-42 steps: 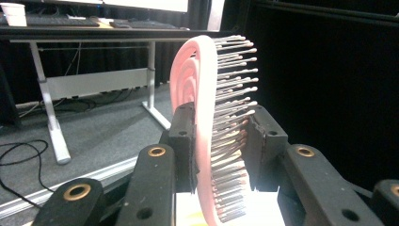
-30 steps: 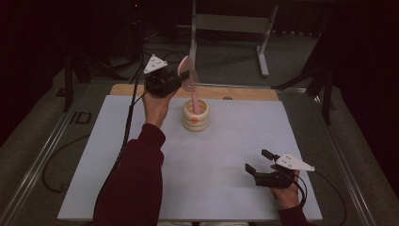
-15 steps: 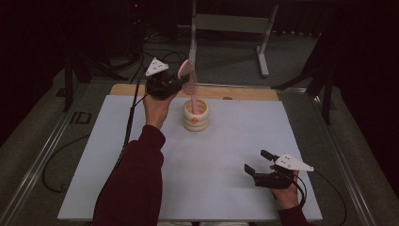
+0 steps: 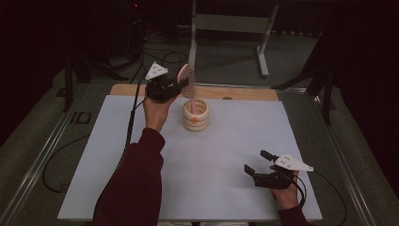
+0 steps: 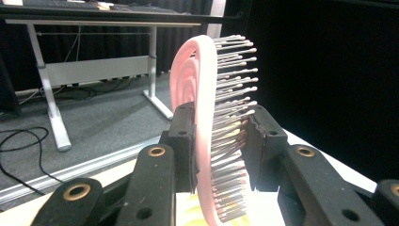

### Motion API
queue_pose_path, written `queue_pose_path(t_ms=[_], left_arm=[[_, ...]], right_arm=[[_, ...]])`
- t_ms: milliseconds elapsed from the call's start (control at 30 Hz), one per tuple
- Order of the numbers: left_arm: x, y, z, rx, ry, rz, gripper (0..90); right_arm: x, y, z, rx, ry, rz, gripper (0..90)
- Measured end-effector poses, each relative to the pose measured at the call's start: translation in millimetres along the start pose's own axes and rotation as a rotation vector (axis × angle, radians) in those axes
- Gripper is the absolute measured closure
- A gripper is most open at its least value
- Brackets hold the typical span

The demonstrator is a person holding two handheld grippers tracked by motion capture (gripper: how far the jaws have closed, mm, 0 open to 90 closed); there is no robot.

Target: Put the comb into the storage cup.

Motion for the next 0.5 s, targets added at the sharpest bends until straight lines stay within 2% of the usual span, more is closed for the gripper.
queue_pose_path(t_ms=[500], left_arm=[[-8.1,-3.9,3.1,-0.014,0.002,-0.007,67.8]], right_arm=[[-0.4,-0.2,-1.2,0.002,0.003,-0.004,8.2]])
Point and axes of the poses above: each handheld gripper's, and its own axes: y roughly backward along the jaws, x roughly out of its top, z roughly to its right, the point moved 1 cm from there along -y, roughly forward along the jaws, and after that the axes turned 1 degree about -y, right-handed, at the moved point
